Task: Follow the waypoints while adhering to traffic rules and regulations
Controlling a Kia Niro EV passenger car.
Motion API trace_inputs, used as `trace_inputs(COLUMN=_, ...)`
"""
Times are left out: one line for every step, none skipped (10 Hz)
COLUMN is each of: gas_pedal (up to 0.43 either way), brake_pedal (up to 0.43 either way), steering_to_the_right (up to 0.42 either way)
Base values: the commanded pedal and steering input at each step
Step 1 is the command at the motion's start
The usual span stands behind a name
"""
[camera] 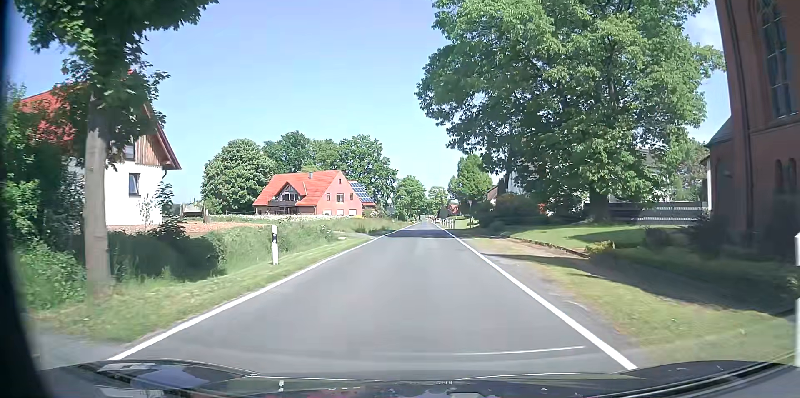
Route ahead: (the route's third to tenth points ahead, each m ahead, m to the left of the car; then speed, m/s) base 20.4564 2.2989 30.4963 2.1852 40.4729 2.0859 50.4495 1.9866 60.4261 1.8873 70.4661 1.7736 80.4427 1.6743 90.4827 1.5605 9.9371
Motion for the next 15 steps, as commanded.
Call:
trace_inputs(gas_pedal=0.280, brake_pedal=0.000, steering_to_the_right=-0.001)
trace_inputs(gas_pedal=0.260, brake_pedal=0.000, steering_to_the_right=-0.001)
trace_inputs(gas_pedal=0.240, brake_pedal=0.000, steering_to_the_right=-0.001)
trace_inputs(gas_pedal=0.240, brake_pedal=0.000, steering_to_the_right=-0.001)
trace_inputs(gas_pedal=0.240, brake_pedal=0.000, steering_to_the_right=-0.002)
trace_inputs(gas_pedal=0.240, brake_pedal=0.000, steering_to_the_right=-0.002)
trace_inputs(gas_pedal=0.240, brake_pedal=0.000, steering_to_the_right=-0.002)
trace_inputs(gas_pedal=0.228, brake_pedal=0.000, steering_to_the_right=-0.002)
trace_inputs(gas_pedal=0.228, brake_pedal=0.000, steering_to_the_right=-0.002)
trace_inputs(gas_pedal=0.220, brake_pedal=0.000, steering_to_the_right=-0.001)
trace_inputs(gas_pedal=0.220, brake_pedal=0.000, steering_to_the_right=-0.001)
trace_inputs(gas_pedal=0.220, brake_pedal=0.000, steering_to_the_right=-0.001)
trace_inputs(gas_pedal=0.209, brake_pedal=0.000, steering_to_the_right=0.000)
trace_inputs(gas_pedal=0.209, brake_pedal=0.000, steering_to_the_right=0.000)
trace_inputs(gas_pedal=0.209, brake_pedal=0.000, steering_to_the_right=0.000)
